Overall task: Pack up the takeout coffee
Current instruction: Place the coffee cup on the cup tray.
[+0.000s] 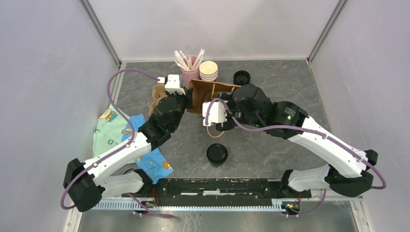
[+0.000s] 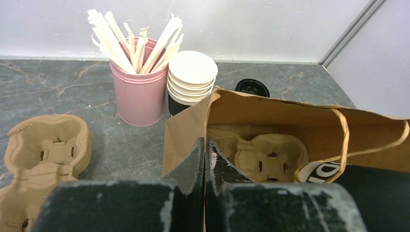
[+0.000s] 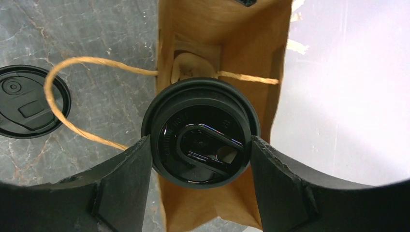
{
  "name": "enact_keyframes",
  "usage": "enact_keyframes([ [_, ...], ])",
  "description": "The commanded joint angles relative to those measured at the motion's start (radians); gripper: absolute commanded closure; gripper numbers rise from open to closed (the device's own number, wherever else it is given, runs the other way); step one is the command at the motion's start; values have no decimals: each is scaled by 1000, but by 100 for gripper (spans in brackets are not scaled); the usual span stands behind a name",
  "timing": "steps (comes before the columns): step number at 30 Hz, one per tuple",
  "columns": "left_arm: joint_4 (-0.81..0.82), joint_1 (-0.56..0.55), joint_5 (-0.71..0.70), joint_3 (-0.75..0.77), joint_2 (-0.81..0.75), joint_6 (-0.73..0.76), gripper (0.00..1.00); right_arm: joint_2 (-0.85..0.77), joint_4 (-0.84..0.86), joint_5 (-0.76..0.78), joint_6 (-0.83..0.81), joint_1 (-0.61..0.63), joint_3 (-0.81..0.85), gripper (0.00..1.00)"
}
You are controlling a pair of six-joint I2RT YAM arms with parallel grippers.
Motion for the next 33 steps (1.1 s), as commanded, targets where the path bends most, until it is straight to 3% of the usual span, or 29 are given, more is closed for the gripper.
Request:
enact_keyframes([
  [1, 69, 1, 13, -21, -44, -40, 98, 18, -10, -33, 24, -2, -17, 100],
  [14, 71, 1, 168, -160, -124, -130, 98, 13, 124, 100, 28, -1, -190, 100],
  [25, 5, 1, 234, -152, -132, -193, 98, 17, 370, 140, -115, -4, -325, 100],
  [33, -29, 1, 242, -152, -141, -211, 98, -1, 207, 97, -157, -80, -254, 100],
])
